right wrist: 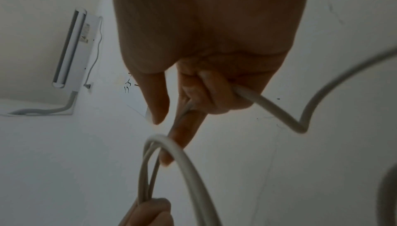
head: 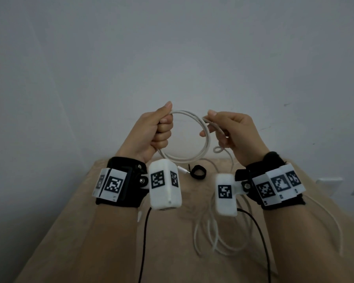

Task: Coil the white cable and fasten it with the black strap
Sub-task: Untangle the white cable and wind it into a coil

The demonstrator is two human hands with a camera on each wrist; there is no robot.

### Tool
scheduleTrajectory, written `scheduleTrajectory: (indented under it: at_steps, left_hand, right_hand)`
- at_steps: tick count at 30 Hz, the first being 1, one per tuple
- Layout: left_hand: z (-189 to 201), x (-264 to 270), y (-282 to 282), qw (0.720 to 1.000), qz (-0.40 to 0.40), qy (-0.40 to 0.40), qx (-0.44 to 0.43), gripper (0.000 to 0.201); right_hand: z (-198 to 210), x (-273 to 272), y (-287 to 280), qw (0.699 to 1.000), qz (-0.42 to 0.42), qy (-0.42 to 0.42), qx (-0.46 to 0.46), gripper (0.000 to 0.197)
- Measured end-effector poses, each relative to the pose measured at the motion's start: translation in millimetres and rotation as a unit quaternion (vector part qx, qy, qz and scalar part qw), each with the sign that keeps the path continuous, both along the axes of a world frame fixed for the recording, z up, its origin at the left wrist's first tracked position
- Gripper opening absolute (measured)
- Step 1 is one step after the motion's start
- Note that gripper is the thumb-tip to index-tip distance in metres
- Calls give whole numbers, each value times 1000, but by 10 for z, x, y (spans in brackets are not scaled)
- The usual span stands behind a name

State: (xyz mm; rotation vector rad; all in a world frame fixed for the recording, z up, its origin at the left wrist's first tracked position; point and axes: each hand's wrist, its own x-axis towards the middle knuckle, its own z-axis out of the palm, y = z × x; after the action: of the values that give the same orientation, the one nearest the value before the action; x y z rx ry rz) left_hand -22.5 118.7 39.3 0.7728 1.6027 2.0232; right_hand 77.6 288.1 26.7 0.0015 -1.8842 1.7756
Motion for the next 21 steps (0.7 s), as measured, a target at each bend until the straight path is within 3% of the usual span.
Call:
scheduleTrajectory:
  at_steps: [8, 15, 21]
  left_hand:
    - [-42, 24, 45, 995, 83, 42, -22, 45]
    - [-53, 17, 76, 994, 109, 11, 26, 44]
    - [-111, -30, 98, 994, 95, -22, 43, 44]
  right_hand:
    - [-25, -16, -25, 997, 31, -50, 52, 32]
    - [-103, -123, -114, 999, 23, -15, 32, 14]
    - [-176, -231, -185, 989, 89, 27, -117, 21]
